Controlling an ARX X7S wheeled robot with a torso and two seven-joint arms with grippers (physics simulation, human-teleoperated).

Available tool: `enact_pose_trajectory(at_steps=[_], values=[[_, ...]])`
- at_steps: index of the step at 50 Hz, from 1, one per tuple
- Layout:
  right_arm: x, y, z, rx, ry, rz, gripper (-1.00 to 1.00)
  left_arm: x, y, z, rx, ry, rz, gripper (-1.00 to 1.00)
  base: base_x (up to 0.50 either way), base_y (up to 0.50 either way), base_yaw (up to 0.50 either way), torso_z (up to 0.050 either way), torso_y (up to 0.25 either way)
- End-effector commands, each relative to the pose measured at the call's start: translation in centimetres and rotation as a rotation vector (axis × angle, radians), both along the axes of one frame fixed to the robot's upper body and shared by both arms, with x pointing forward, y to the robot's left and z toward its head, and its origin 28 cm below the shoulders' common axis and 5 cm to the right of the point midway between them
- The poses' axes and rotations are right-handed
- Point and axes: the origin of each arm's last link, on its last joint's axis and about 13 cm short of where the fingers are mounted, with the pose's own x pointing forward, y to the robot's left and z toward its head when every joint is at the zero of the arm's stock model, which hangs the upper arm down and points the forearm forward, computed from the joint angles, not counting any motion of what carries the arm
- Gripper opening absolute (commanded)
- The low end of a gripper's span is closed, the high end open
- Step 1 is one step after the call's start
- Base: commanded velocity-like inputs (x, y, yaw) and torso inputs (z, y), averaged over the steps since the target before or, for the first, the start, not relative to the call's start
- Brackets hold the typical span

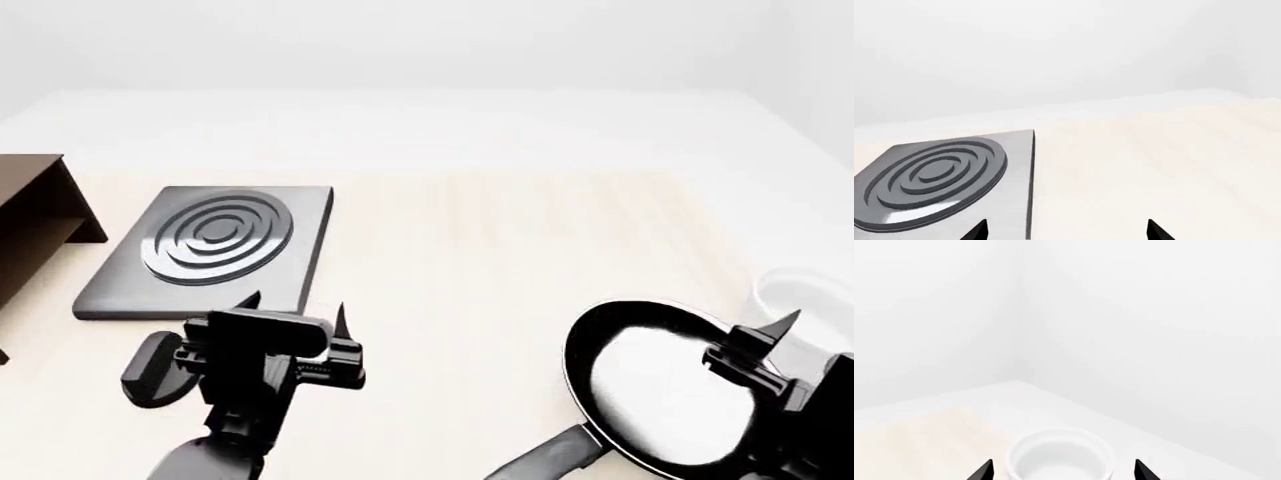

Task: Put the frying pan on top of the cabinet.

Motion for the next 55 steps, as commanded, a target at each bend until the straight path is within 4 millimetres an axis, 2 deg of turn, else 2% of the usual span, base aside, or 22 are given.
enact_pose_trajectory(at_steps=[1, 4, 7, 8, 10, 15, 22, 30, 43, 55], values=[[-0.2, -0.3, 0.1, 0.001, -0.007, -0.033, 1.0, -0.8, -0.8, 3.4, 0.049, 0.07, -0.137, 1.0, 0.0, 0.0, 0.0, 0.0, 0.0], [-0.1, -0.2, 0.0, 0.004, -0.006, -0.032, 1.0, -1.6, -1.6, 6.0, 0.063, 0.125, -0.315, 1.0, 0.0, 0.0, 0.0, 0.0, 0.0], [0.0, -0.2, -0.1, 0.005, -0.005, -0.027, 1.0, -2.1, -2.3, 7.2, 0.026, 0.258, -0.41, 1.0, 0.0, 0.0, 0.0, 0.0, 0.0], [0.1, -0.2, -0.1, 0.005, -0.005, -0.027, 1.0, -2.1, -2.5, 7.2, 0.026, 0.316, -0.445, 1.0, 0.0, 0.0, 0.0, 0.0, 0.0], [0.1, -0.1, -0.1, 0.004, -0.004, -0.024, 1.0, -2.5, -3.0, 7.8, 0.074, 0.305, -0.506, 1.0, 0.0, 0.0, 0.0, 0.0, 0.0], [0.1, -0.1, -0.1, 0.004, -0.003, -0.026, 1.0, -3.6, -4.2, 9.2, 0.126, 0.441, -0.726, 1.0, 0.0, 0.0, 0.0, 0.0, 0.0], [0.2, 0.0, 0.1, 0.003, -0.005, -0.03, 1.0, -4.1, -4.8, 10.3, 0.133, 0.548, -0.789, 1.0, 0.0, 0.0, 0.0, 0.0, 0.0], [0.2, 0.0, -0.1, 0.004, -0.004, -0.027, 1.0, -4.4, -5.7, 9.7, 0.156, 0.635, -0.853, 1.0, 0.0, 0.0, 0.0, 0.0, 0.0], [0.4, 0.3, 0.0, 0.0, -0.006, -0.014, 1.0, -3.1, -7.5, 8.2, 0.204, 0.715, -0.841, 1.0, 0.0, 0.0, 0.0, 0.0, 0.0], [0.3, 0.3, 0.0, 0.005, -0.011, -0.009, 1.0, -3.7, -9.1, 7.7, 0.188, 0.757, -0.873, 1.0, 0.0, 0.0, 0.0, 0.0, 0.0]])
